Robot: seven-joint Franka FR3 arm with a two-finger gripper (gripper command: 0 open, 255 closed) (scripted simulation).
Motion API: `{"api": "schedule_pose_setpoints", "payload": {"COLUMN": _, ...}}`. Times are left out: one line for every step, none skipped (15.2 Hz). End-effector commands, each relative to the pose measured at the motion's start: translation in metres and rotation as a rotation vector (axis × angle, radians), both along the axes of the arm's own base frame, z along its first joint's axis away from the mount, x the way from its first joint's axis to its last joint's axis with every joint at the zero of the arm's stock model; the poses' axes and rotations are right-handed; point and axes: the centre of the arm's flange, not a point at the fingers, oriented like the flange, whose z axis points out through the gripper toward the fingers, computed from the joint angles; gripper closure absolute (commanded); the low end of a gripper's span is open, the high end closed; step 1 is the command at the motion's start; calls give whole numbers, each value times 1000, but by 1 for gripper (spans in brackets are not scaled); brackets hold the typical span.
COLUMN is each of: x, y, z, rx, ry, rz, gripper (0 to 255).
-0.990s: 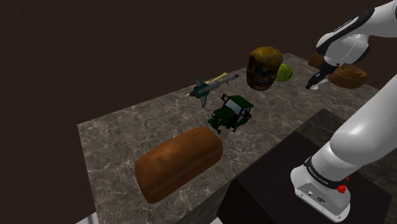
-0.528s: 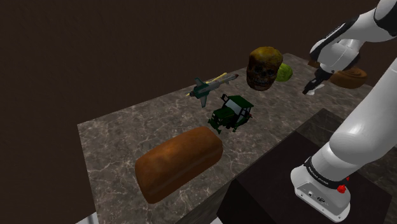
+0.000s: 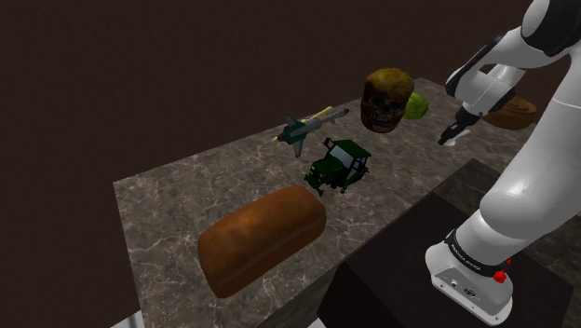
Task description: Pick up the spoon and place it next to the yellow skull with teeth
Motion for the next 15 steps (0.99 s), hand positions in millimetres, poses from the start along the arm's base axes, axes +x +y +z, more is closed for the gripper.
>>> {"api": "schedule_pose_setpoints", "payload": {"x": 0, "y": 0, "z": -1, "rx": 0, "ry": 0, "rz": 0, "gripper": 255}}
{"api": "schedule_pose_setpoints", "payload": {"x": 0, "y": 0, "z": -1, "rx": 0, "ry": 0, "rz": 0, "gripper": 255}}
{"api": "schedule_pose_setpoints", "payload": {"x": 0, "y": 0, "z": -1, "rx": 0, "ry": 0, "rz": 0, "gripper": 255}}
{"api": "schedule_pose_setpoints", "payload": {"x": 0, "y": 0, "z": -1, "rx": 0, "ry": 0, "rz": 0, "gripper": 255}}
{"api": "schedule_pose_setpoints", "payload": {"x": 0, "y": 0, "z": -1, "rx": 0, "ry": 0, "rz": 0, "gripper": 255}}
{"api": "schedule_pose_setpoints", "payload": {"x": 0, "y": 0, "z": -1, "rx": 0, "ry": 0, "rz": 0, "gripper": 255}}
{"api": "schedule_pose_setpoints", "payload": {"x": 0, "y": 0, "z": -1, "rx": 0, "ry": 0, "rz": 0, "gripper": 0}}
{"api": "schedule_pose_setpoints", "payload": {"x": 0, "y": 0, "z": -1, "rx": 0, "ry": 0, "rz": 0, "gripper": 0}}
{"api": "schedule_pose_setpoints", "payload": {"x": 0, "y": 0, "z": -1, "rx": 0, "ry": 0, "rz": 0, "gripper": 0}}
{"api": "schedule_pose_setpoints", "payload": {"x": 0, "y": 0, "z": -1, "rx": 0, "ry": 0, "rz": 0, "gripper": 0}}
{"api": "schedule_pose_setpoints", "payload": {"x": 0, "y": 0, "z": -1, "rx": 0, "ry": 0, "rz": 0, "gripper": 0}}
{"api": "schedule_pose_setpoints", "payload": {"x": 0, "y": 0, "z": -1, "rx": 0, "ry": 0, "rz": 0, "gripper": 0}}
{"api": "schedule_pose_setpoints", "payload": {"x": -2, "y": 1, "z": 12, "rx": 0, "ry": 0, "rz": 0, "gripper": 0}}
{"api": "schedule_pose_setpoints", "payload": {"x": -4, "y": 1, "z": 25, "rx": 0, "ry": 0, "rz": 0, "gripper": 0}}
{"api": "schedule_pose_setpoints", "payload": {"x": -6, "y": 2, "z": 38, "rx": 0, "ry": 0, "rz": 0, "gripper": 0}}
